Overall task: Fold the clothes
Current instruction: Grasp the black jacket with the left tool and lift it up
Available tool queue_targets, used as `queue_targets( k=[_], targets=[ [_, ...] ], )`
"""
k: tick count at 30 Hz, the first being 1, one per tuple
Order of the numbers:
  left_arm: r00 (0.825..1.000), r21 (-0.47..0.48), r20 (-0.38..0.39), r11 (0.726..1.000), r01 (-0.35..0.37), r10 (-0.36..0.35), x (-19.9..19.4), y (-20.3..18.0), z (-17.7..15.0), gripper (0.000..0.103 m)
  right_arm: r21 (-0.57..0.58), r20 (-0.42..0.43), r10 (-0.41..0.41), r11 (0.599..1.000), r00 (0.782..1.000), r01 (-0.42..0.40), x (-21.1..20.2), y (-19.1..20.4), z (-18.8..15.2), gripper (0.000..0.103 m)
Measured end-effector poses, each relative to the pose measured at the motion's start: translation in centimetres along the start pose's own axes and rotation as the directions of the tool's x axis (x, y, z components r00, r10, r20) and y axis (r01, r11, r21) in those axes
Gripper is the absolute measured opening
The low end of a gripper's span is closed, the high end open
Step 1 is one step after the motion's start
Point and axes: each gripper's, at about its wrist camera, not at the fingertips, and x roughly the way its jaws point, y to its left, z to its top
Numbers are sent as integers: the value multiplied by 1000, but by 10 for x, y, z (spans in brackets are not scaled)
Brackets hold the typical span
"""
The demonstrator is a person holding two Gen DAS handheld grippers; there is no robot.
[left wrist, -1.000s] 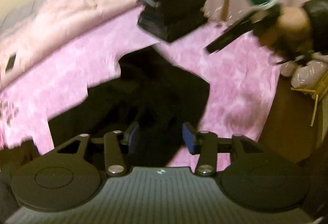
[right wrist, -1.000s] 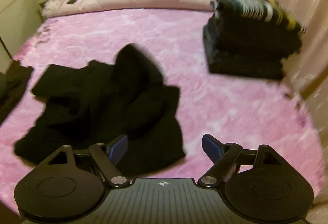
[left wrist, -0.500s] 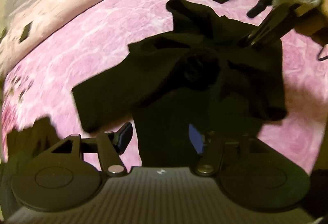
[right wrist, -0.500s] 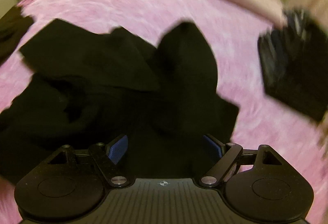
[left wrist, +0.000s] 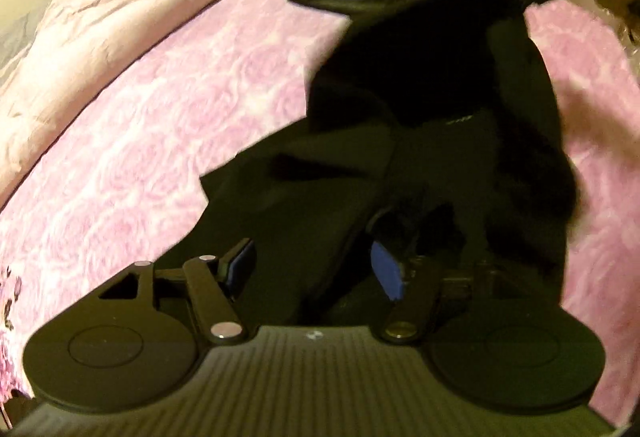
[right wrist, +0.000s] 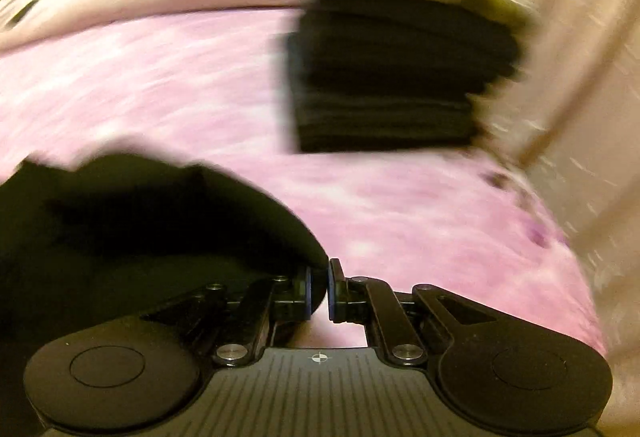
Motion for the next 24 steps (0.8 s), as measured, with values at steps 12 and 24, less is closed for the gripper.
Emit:
queue_targets(
  k=[12,24],
  targets=[
    [996,14,-87,1000,-11,12,40,-53,37,64,-4,-124,153,988,980,-155,15,-34,-52,5],
    [992,97,-130,995,17,-4,-10,-90,30,1,-11,94,213,977,972,-213,-25,-35,-1,5]
  ],
)
